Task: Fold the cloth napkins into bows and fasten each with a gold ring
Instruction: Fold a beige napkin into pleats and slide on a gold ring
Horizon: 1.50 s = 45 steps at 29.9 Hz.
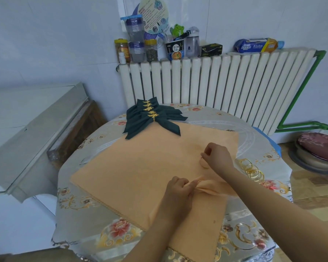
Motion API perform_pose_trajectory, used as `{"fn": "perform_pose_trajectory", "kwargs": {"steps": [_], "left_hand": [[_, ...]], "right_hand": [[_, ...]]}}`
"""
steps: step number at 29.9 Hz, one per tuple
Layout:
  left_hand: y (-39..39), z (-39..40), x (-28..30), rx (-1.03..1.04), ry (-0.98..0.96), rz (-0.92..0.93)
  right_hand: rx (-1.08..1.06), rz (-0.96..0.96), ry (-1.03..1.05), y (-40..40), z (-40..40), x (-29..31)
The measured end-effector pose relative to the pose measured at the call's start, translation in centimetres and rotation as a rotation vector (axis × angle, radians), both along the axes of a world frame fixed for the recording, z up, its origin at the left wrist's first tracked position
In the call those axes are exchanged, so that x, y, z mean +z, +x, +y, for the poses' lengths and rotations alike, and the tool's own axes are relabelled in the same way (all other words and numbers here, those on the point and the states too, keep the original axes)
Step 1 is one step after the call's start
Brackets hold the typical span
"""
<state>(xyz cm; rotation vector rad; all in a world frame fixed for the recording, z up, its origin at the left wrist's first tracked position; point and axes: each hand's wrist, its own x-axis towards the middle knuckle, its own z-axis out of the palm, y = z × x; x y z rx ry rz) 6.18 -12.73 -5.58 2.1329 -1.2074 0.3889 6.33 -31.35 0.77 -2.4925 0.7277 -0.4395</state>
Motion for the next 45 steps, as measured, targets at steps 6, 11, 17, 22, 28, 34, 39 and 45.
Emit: {"fn": "perform_pose_trajectory", "kwargs": {"steps": [6, 11, 17, 22, 28, 34, 39, 45], "left_hand": [[0.1, 0.0, 0.1, 0.003, -0.003, 0.001], [0.0, 0.1, 0.1, 0.006, -0.003, -0.005], [0.0, 0.1, 0.0, 0.02, 0.008, -0.002], [0.1, 0.0, -0.1, 0.023, 0.003, 0.005], [0.3, -0.1, -0.4, 0.019, -0.002, 0.017], [0.3, -0.1, -0.6, 0.009, -0.013, -0.011], [0.3, -0.1, -0.6, 0.008, -0.033, -0.022], [0.3, 0.0, -0.4, 0.004, -0.022, -0.023]], "right_hand": [[0.016, -0.047, 0.045, -0.1, -1.2, 0.4], [0.26, 0.121, -0.072, -0.5, -2.4, 0.8], [0.371, 0.149, -0.147, -0.8, -3.2, 0.6], [0.441, 0.052, -0.231, -1.0, -3.3, -0.1], [0.405, 0.032, -0.143, -1.3, -3.2, -0.3], [-0.031, 0.121, 0.141, -2.2, -1.1, 0.0], [0.029, 0.217, 0.13, -2.1, 1.2, -1.1], [0.007, 0.19, 0.108, -1.4, 2.4, -1.1]]}}
